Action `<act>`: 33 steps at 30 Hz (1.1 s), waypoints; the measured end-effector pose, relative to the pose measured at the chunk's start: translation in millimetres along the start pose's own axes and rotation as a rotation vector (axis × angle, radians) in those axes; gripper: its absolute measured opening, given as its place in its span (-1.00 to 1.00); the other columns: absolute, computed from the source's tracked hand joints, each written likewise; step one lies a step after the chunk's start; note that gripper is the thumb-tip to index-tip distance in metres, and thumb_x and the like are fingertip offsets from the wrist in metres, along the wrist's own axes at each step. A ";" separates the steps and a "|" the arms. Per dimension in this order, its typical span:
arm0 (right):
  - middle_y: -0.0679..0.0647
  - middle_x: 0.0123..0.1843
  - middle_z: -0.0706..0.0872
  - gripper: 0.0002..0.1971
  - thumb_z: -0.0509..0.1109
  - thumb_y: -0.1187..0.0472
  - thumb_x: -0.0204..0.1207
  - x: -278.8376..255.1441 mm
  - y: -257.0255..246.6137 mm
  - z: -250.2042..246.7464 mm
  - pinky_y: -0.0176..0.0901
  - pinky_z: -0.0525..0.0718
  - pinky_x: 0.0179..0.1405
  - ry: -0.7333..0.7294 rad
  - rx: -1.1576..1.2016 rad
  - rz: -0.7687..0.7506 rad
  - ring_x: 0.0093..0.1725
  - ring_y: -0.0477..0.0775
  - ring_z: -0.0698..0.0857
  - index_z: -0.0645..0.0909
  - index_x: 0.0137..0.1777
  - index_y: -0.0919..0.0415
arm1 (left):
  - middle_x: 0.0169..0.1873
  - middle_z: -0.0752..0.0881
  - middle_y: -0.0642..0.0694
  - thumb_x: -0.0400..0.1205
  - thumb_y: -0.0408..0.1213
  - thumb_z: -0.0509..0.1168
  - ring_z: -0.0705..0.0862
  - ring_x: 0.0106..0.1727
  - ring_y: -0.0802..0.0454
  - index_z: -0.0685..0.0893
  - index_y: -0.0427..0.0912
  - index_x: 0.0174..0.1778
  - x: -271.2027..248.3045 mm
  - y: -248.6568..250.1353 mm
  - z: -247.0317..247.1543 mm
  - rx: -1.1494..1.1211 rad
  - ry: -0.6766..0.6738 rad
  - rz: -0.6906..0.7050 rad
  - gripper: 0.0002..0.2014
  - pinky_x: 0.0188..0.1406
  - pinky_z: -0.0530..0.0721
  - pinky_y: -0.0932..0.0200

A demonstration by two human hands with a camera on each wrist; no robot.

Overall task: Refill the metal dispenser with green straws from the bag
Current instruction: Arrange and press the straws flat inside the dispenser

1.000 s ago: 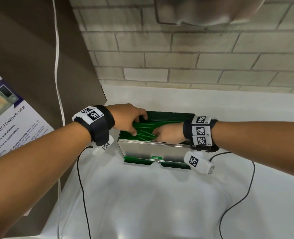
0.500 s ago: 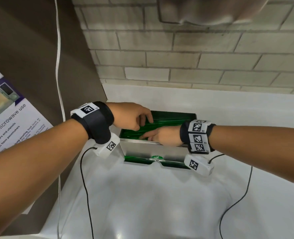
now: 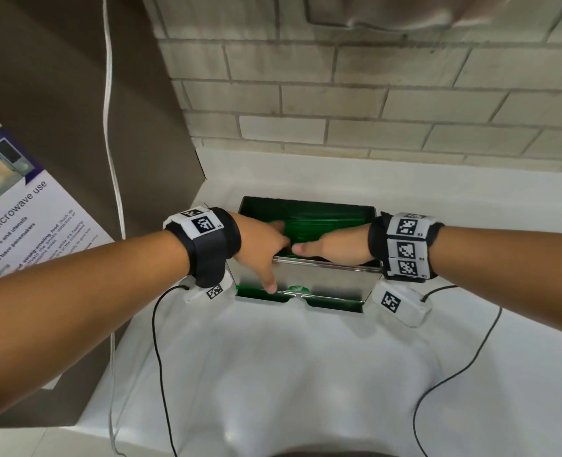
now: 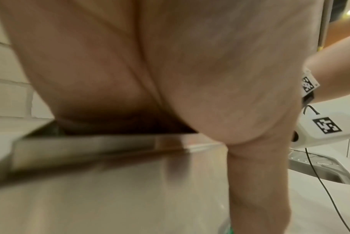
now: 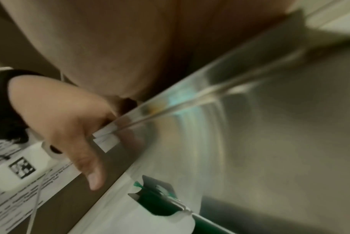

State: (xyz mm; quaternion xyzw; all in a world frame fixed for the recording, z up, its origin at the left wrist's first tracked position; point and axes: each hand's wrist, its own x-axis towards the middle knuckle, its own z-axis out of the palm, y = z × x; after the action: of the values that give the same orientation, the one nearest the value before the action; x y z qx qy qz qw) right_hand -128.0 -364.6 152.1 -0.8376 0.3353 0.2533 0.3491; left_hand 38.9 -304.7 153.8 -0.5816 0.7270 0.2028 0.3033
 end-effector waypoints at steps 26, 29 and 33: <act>0.21 0.28 0.74 -0.67 0.21 0.21 0.71 13.8 20.6 -8.1 -0.21 0.55 0.05 0.097 -0.535 0.017 0.22 0.23 0.71 0.68 0.35 0.27 | -0.30 0.53 0.05 0.68 0.08 0.35 0.48 -0.31 0.11 0.57 -0.07 -0.24 6.3 13.3 -4.1 -0.176 -0.159 -0.088 -0.68 -0.30 0.45 0.20; 0.14 0.43 0.65 -0.62 0.06 0.17 0.82 11.9 17.8 -8.2 -0.37 0.34 0.08 0.012 -0.507 -0.015 0.29 0.15 0.60 0.56 0.49 0.24 | -0.26 0.56 0.03 0.65 -0.02 0.38 0.51 -0.27 0.08 0.62 -0.12 -0.06 7.5 12.0 -3.2 -0.198 -0.146 -0.085 -0.77 -0.26 0.48 0.15; 0.02 0.47 0.65 -0.62 0.13 0.13 0.80 10.7 16.9 -10.5 -0.22 0.42 0.38 0.062 -0.500 -0.070 0.44 0.10 0.59 0.59 0.51 0.13 | -0.32 0.57 -0.07 0.59 -0.01 0.39 0.51 -0.35 -0.02 0.64 -0.15 -0.24 0.7 9.5 3.9 -0.021 0.143 -0.031 -0.73 -0.34 0.56 0.14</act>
State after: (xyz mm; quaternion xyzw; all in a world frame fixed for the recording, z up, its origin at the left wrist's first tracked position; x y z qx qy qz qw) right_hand -131.6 -385.5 144.6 -0.9164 0.2435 0.2900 0.1293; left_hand 30.4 -300.4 149.9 -0.6090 0.7355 0.1634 0.2478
